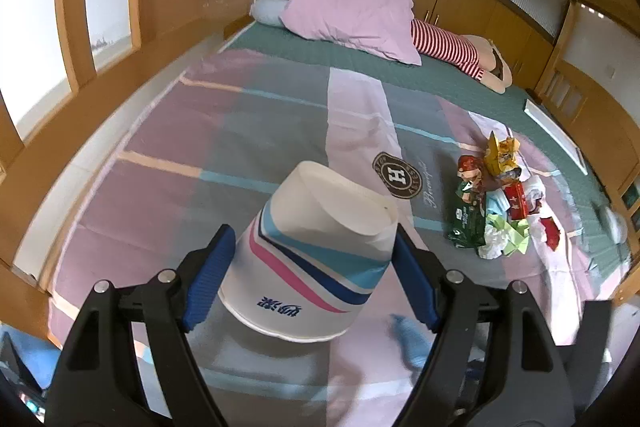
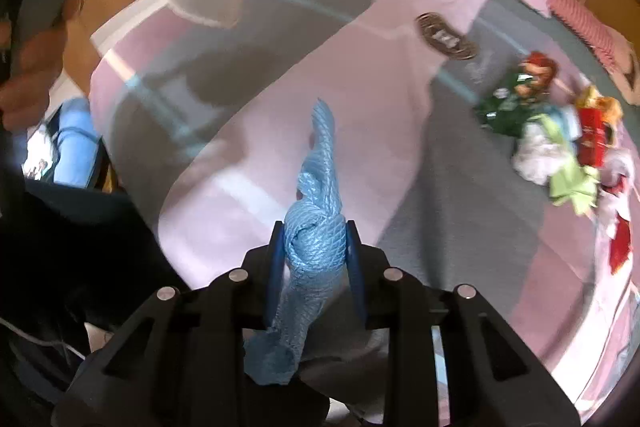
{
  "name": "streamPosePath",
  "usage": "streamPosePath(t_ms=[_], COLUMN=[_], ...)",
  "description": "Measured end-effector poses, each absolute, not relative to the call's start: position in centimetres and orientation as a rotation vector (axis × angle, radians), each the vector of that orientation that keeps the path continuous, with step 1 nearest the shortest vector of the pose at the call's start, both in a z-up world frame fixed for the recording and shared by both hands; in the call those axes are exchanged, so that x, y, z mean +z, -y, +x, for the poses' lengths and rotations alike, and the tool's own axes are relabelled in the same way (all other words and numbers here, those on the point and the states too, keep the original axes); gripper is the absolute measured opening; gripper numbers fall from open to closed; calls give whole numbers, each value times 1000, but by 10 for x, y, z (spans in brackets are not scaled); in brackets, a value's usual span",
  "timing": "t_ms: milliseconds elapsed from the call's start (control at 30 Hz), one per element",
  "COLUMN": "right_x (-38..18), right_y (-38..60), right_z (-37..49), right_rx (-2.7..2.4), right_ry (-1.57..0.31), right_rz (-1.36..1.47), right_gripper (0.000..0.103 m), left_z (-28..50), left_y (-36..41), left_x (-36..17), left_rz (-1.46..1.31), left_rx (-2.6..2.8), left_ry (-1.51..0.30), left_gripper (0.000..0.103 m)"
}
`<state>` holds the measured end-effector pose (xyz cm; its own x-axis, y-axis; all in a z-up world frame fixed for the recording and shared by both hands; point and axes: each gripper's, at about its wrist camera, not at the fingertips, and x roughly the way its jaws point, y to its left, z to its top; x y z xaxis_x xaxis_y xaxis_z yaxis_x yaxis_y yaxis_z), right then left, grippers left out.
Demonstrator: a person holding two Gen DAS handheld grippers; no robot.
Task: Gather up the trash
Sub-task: 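Lift the blue cloth with the right tool toward the trash bag, then drop the blue cloth and paper cup into the trash bag with both tools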
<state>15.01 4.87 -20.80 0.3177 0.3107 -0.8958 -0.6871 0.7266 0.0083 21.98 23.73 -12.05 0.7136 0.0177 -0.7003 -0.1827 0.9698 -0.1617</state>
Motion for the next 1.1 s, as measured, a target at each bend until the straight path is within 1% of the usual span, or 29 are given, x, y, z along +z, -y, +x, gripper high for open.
streamPosePath(t_ms=[133,233,300,467,633,767,867,1000,1100], right_x=[-175,-139,-118,-71,-47,-46,-57,-80,-106], right_y=[-21,6,25,86,147,200,242,284,306], right_z=[144,132,122,84,52,30,16,-5,-17], right_rx=[625,599,591,535,419,314,232,146,116], right_ry=[-970,-882,-842,-739,-675,-679,-713,-803,-902], right_rz=[-293,-223,-177,-89,-38,-4,7,26,26], right_gripper=[30,30,30,30,30,30,30,30,30], left_z=[208,193,181,145,119,103,93,82,76], left_y=[-224,-203,-189,-132,-71,-25,9,49,75], left_x=[-106,-86,-70,-31,-6,3,4,0,-7], left_rz=[-101,-2,15,54,115,145,178,198,183], left_rx=[159,152,134,26,-80,-189,-269,-382,-499], left_ry=[-704,-659,-627,-571,-535,-533,-540,-573,-633], left_gripper=[78,78,78,78,78,78,78,78,78])
